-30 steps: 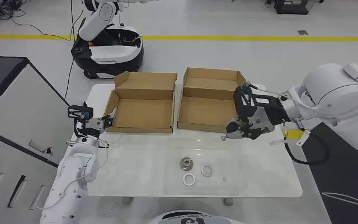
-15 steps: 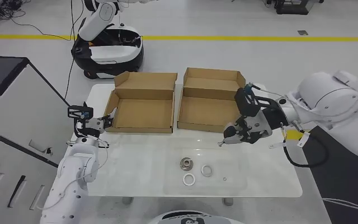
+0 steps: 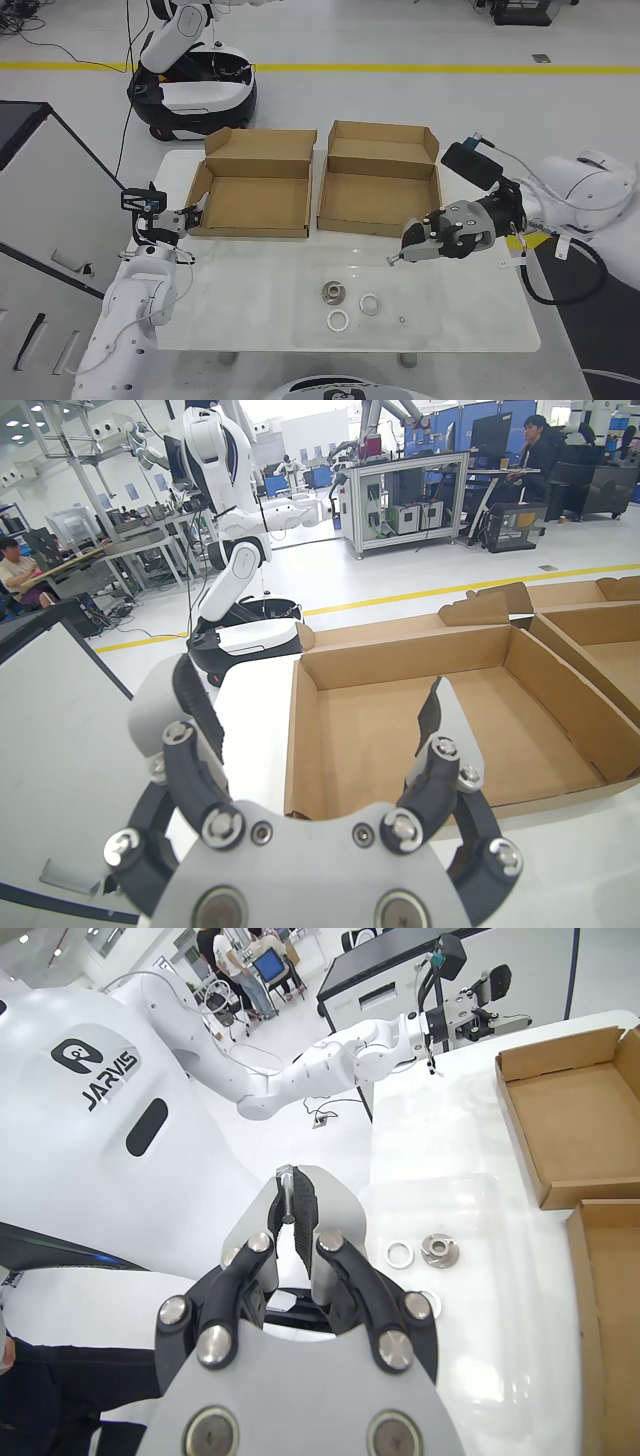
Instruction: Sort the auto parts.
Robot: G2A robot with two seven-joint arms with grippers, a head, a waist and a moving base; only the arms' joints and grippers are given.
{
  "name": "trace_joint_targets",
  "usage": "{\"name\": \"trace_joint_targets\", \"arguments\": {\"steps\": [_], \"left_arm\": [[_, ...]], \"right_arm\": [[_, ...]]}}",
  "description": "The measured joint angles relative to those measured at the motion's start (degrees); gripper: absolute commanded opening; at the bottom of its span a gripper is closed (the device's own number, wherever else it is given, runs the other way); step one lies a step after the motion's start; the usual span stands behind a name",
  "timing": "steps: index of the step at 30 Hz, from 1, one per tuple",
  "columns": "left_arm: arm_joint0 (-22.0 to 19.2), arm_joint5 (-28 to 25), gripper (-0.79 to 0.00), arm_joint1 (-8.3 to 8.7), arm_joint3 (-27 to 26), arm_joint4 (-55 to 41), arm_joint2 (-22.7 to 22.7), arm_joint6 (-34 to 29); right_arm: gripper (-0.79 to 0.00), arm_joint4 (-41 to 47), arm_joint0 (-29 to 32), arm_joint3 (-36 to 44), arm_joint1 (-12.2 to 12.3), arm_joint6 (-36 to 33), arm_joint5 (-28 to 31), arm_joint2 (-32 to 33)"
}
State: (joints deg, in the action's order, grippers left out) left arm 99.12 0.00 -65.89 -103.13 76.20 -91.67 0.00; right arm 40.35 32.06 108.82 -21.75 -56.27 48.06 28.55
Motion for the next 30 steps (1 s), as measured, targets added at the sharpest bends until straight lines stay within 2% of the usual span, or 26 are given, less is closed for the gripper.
{"name": "trace_joint_targets", "arguments": {"steps": [25, 30], "left_arm": [[0.0, 0.0, 0.0, 0.0, 0.0, 0.0, 0.0, 0.0], [0.0, 0.0, 0.0, 0.0, 0.0, 0.0, 0.0, 0.0]], "right_arm": [[-0.785, 0.02, 0.02, 0.01, 0.0, 0.01, -0.02, 0.0], [-0.785, 1.88, 2.01, 0.83, -0.39, 2.83, -0.36, 0.41]]}}
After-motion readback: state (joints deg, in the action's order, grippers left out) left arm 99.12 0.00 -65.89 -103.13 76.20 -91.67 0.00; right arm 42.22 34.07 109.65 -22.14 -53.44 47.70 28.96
